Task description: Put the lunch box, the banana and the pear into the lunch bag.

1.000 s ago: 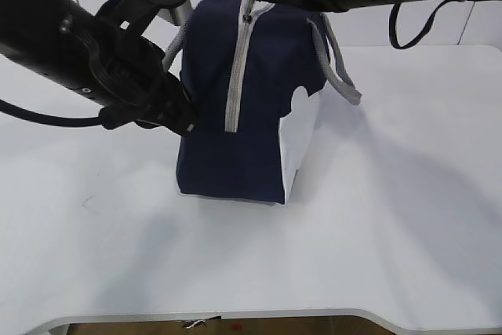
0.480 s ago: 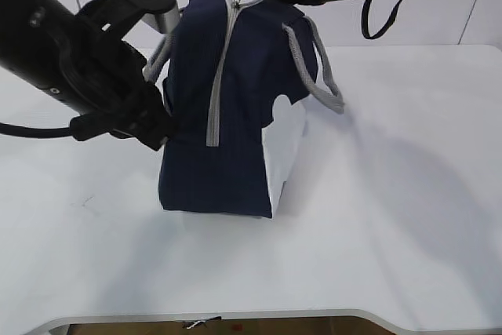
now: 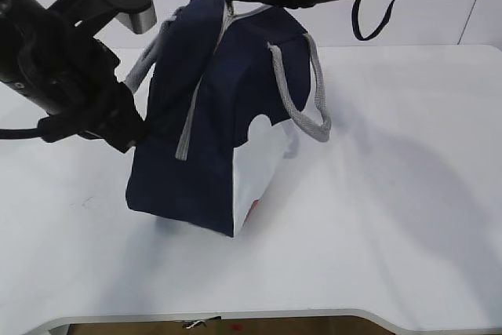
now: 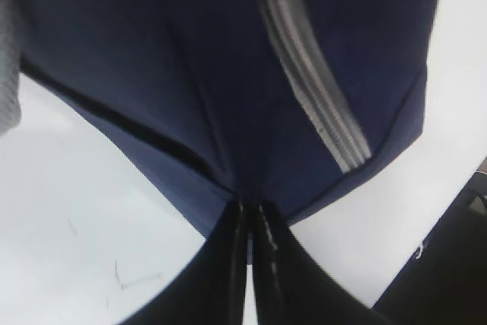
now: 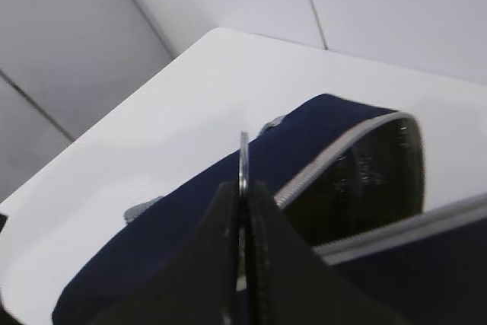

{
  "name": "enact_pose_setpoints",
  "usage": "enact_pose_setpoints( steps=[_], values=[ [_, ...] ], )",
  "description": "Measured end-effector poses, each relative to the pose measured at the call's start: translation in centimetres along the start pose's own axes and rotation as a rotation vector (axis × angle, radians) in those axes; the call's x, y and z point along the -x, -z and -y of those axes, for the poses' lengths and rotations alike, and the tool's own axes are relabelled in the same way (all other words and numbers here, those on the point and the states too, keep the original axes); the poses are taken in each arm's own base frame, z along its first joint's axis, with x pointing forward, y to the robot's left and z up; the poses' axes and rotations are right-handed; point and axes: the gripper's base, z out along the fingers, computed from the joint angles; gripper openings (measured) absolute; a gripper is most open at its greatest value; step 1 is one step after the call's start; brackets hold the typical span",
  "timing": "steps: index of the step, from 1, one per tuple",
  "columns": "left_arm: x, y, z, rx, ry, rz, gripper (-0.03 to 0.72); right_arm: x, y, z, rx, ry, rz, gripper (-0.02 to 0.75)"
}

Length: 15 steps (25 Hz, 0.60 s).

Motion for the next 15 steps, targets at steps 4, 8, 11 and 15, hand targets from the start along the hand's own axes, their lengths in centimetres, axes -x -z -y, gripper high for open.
enact_pose_setpoints(
  steps=[4, 8, 11, 15],
  values=[
    [0.0, 0.0, 0.2, -0.023, 0.041, 0.0, 0.043, -0.6, 0.1, -0.8, 0.083, 0.008, -0.064, 0.017],
    [0.1, 0.7, 0.4, -0.034, 0.086, 0.023, 0.258, -0.9, 0.1, -1.1, 0.117, 0.017, -0.097, 0.017],
    [0.2, 1.8, 0.4, -0.025, 0.095, 0.062, 0.395, -0.9, 0.1, -1.1, 0.124, 0.022, -0.105, 0.017],
    [0.8, 2.7, 0.2, 0.009, 0.092, 0.145, 0.427, -1.0, 0.1, -1.2, 0.129, 0.022, -0.108, 0.017]
  ],
)
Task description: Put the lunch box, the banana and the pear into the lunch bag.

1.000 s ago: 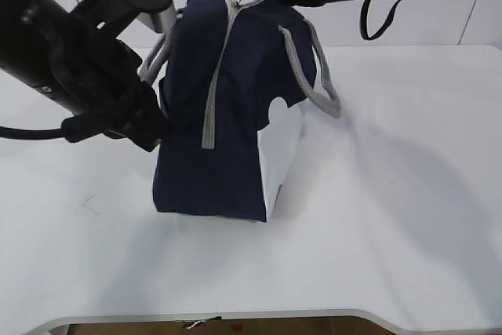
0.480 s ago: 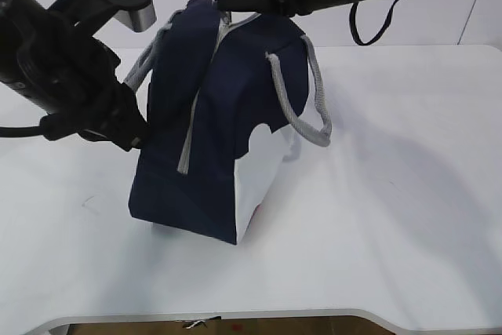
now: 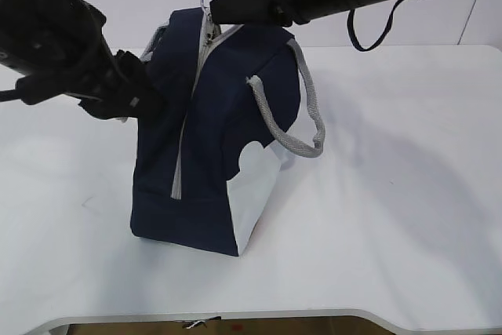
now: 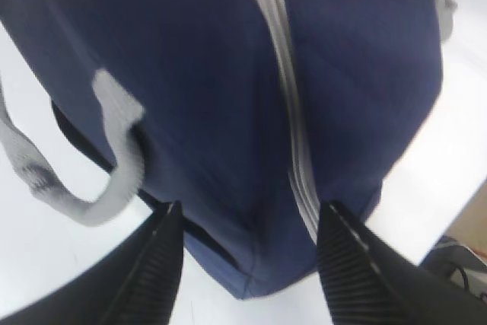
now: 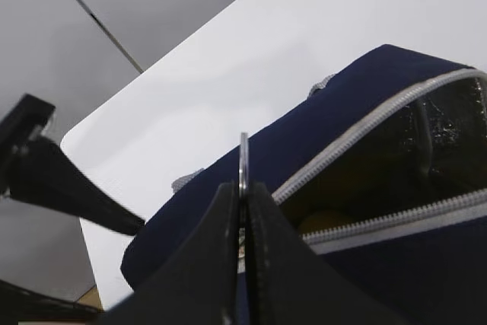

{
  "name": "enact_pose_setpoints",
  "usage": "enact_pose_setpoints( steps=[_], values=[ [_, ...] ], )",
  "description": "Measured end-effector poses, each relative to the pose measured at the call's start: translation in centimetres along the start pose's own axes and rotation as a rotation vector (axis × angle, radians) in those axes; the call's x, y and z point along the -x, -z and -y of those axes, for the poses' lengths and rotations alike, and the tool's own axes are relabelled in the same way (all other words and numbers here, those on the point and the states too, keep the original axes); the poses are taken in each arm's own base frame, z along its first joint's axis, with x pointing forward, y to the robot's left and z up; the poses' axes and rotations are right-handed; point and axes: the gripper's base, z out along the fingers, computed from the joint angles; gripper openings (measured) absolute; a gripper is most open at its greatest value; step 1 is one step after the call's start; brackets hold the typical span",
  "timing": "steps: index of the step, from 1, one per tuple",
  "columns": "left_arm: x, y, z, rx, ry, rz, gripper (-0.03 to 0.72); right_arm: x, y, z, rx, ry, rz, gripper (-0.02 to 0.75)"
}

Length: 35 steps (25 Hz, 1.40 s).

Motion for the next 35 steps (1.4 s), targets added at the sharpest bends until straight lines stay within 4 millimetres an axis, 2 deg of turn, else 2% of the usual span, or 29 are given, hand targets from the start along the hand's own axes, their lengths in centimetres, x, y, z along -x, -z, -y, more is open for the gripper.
enact_pose_setpoints(
  steps=[3, 6, 10, 12, 15, 19, 24, 29, 35],
  values=[
    [0.1, -0.4, -0.1, 0.004, 0.001, 0.008, 0.413, 0.0, 0.0, -0.1, 0.007, 0.0, -0.003, 0.017],
    [0.2, -1.2, -0.3, 0.016, -0.005, 0.013, 0.344, 0.0, 0.0, -0.1, 0.009, 0.0, -0.004, 0.017],
    [0.2, -1.6, -0.5, 0.032, -0.021, 0.014, 0.097, 0.0, 0.0, -0.1, 0.009, 0.0, -0.004, 0.017],
    [0.1, -1.6, -0.6, 0.04, -0.037, -0.001, 0.029, 0.0, 0.0, -0.1, 0.01, 0.0, -0.004, 0.017],
    [0.0, -1.3, -0.7, 0.061, -0.077, -0.019, 0.009, 0.0, 0.0, -0.1, 0.01, 0.0, -0.004, 0.017],
    [-0.1, 0.5, -0.8, 0.089, -0.122, -0.013, 0.007, 0.0, 0.0, 0.1, -0.007, 0.001, 0.002, 0.017],
    [-0.5, 2.0, -0.7, 0.109, -0.16, -0.039, 0.006, 0.7, -0.1, 0.8, -0.113, 0.016, 0.05, 0.017],
    [-0.9, 2.5, -0.7, 0.108, -0.166, -0.079, 0.006, 0.6, -0.6, 2.9, -0.261, -0.002, 0.091, 0.017],
    [-1.2, 2.6, -0.8, 0.118, -0.18, -0.103, 0.006, -1.3, -2.3, 6.1, -0.385, -0.048, 0.081, 0.017]
  ],
)
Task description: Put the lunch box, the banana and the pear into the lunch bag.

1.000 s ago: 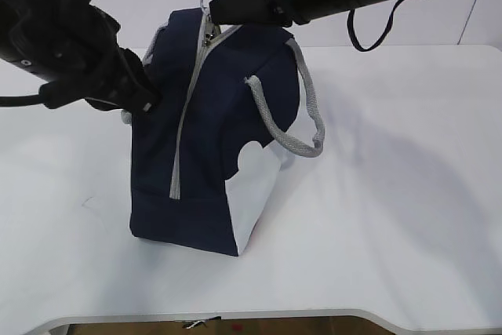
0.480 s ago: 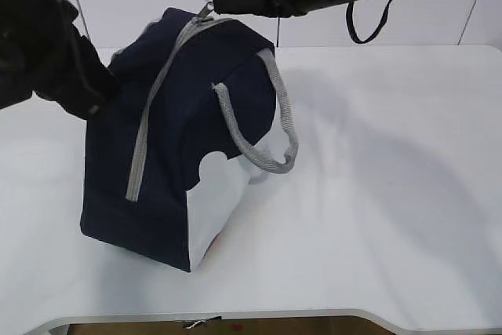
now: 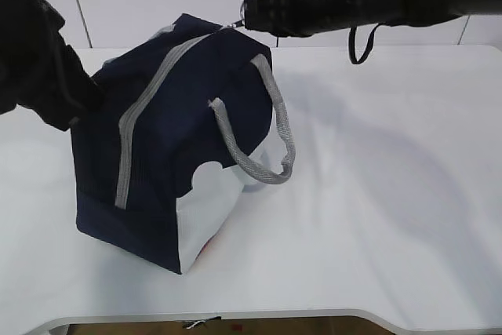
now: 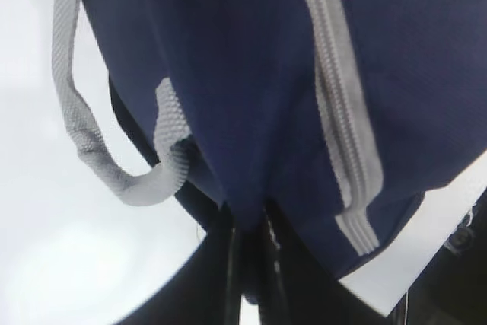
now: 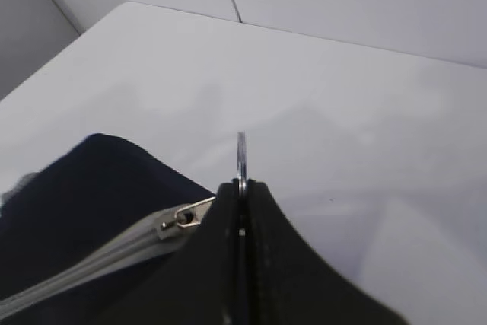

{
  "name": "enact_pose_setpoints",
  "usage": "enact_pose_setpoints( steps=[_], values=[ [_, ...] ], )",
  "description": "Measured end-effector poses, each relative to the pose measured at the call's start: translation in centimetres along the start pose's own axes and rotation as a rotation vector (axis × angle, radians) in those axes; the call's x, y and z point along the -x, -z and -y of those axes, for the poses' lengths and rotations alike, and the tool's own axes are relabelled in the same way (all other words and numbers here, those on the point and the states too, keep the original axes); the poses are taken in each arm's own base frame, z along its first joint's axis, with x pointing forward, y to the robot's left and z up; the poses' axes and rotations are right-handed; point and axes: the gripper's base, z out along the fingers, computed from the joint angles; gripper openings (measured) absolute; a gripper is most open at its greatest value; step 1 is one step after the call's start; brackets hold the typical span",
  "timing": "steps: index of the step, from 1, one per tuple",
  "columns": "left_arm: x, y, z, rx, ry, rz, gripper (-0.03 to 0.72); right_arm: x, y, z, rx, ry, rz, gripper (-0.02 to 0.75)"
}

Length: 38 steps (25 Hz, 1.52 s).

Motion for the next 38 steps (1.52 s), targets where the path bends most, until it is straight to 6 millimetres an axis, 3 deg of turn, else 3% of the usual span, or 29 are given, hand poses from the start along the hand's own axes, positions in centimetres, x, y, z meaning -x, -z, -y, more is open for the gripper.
enact_pose_setpoints(
  steps=[4, 13, 16, 21, 23, 26, 32, 38],
  values=[
    [-0.2, 0.0, 0.0, 0.005, -0.011, -0.025, 0.005, -1.9, -1.7, 0.9, -0.004, -0.037, -0.048, 0.017],
    [-0.2, 0.3, 0.2, -0.023, 0.052, -0.036, 0.023, -1.5, -1.6, 0.2, 0.087, -0.004, -0.065, 0.017],
    [0.7, 1.5, 0.0, -0.034, 0.091, -0.023, 0.111, -1.0, -1.4, -0.1, 0.111, 0.011, -0.058, 0.017],
    [2.9, 4.6, -1.0, -0.012, 0.168, 0.05, 0.326, -0.9, -1.3, -0.3, 0.125, 0.019, -0.058, 0.017],
    [3.7, 5.9, -1.7, 0.003, 0.204, 0.079, 0.351, -0.9, -1.3, -0.3, 0.125, 0.023, -0.058, 0.017],
    [4.5, 6.2, -3.5, 0.013, 0.297, 0.073, 0.366, -0.9, -1.3, -0.3, 0.125, 0.027, -0.058, 0.017],
    [5.2, 2.4, -7.4, -0.109, 0.489, -0.054, 0.372, -0.9, -1.3, -0.3, 0.125, 0.027, -0.058, 0.017],
    [6.6, -0.6, -8.7, -0.254, 0.514, -0.061, 0.372, -0.9, -1.3, -0.3, 0.126, 0.027, -0.058, 0.017]
  ],
)
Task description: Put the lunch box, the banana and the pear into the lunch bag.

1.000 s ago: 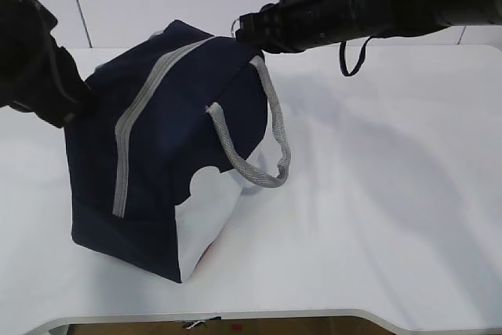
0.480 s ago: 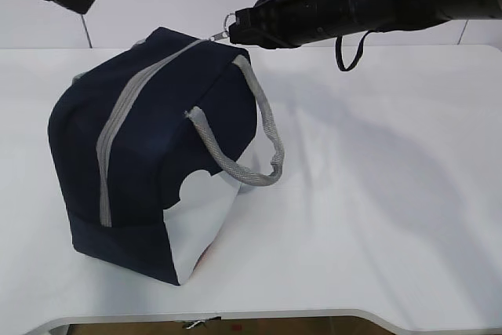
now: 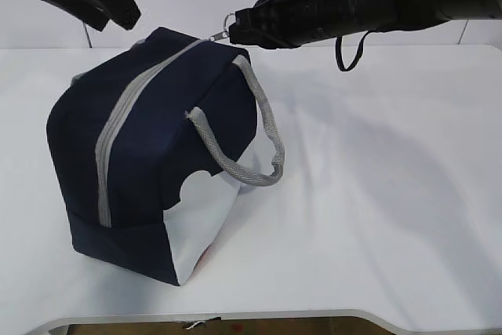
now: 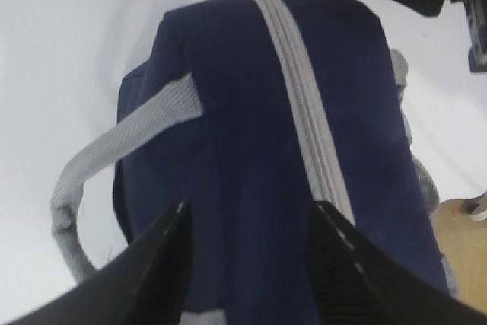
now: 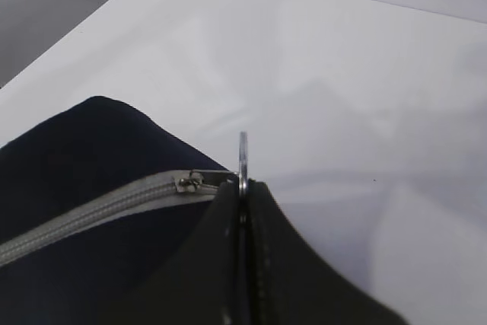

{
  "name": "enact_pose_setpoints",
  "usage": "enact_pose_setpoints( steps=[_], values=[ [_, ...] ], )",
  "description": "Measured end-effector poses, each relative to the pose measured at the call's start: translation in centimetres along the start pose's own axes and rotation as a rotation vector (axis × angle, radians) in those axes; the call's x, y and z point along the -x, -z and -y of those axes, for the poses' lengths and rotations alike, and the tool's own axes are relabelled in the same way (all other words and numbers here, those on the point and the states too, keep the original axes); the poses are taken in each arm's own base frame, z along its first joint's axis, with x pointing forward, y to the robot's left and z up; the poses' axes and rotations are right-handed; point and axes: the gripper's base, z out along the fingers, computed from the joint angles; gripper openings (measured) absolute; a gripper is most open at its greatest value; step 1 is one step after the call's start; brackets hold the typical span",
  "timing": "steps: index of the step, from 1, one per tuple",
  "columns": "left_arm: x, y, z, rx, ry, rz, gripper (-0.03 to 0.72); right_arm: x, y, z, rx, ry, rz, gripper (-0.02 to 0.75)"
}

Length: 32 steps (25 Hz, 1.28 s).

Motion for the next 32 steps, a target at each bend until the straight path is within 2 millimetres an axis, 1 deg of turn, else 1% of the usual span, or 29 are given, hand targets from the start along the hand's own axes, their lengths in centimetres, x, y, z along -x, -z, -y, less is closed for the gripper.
enact_pose_setpoints(
  steps=[3, 11, 12, 13, 15, 17, 18, 19, 21, 23, 27, 29, 32],
  values=[
    [0.5, -1.3, -0.3, -0.022, 0.006, -0.018, 0.37, 0.0, 0.0, 0.0, 0.001, 0.0, -0.001, 0.017],
    [0.6, -6.1, -2.1, -0.044, 0.041, -0.12, 0.367, 0.0, 0.0, 0.0, 0.001, 0.0, -0.001, 0.017],
    [0.6, -6.4, -2.2, -0.044, 0.043, -0.127, 0.354, 0.0, 0.0, 0.0, 0.001, 0.0, -0.001, 0.017],
    [0.6, -6.6, -2.2, -0.045, 0.045, -0.132, 0.326, 0.0, 0.0, 0.0, 0.001, 0.0, -0.001, 0.017],
    [0.6, -6.6, -2.3, -0.045, 0.044, -0.132, 0.227, 0.0, 0.0, 0.0, 0.001, 0.0, -0.001, 0.017],
    [0.8, -6.4, -2.2, -0.046, 0.022, -0.124, 0.091, 0.0, 0.0, 0.0, 0.001, 0.0, -0.001, 0.017],
    [0.9, -6.3, -2.1, -0.047, 0.011, -0.122, 0.051, 0.0, 0.0, 0.0, 0.001, 0.002, -0.001, 0.017],
    [0.9, -6.2, -2.1, -0.045, 0.004, -0.121, 0.032, 0.0, 0.0, 0.0, 0.001, 0.002, -0.001, 0.017],
    [1.1, -6.0, -2.1, -0.04, -0.012, -0.113, 0.013, 0.0, 0.0, 0.0, 0.001, 0.002, -0.001, 0.017],
    [1.2, -5.9, -2.1, -0.039, -0.017, -0.109, 0.009, 0.0, 0.0, 0.1, -0.007, 0.002, 0.002, 0.017],
    [1.2, -4.8, -1.8, -0.035, -0.031, -0.086, 0.008, 0.0, -0.2, 0.5, -0.048, 0.0, 0.012, 0.017],
    [1.2, -4.3, -1.6, -0.034, -0.036, -0.074, 0.008, -0.5, -0.7, 1.1, -0.054, -0.011, 0.001, 0.017],
    [1.2, -3.9, -1.4, -0.032, -0.041, -0.062, 0.007, -2.0, -1.8, 2.6, -0.066, -0.046, -0.034, 0.017]
  ],
)
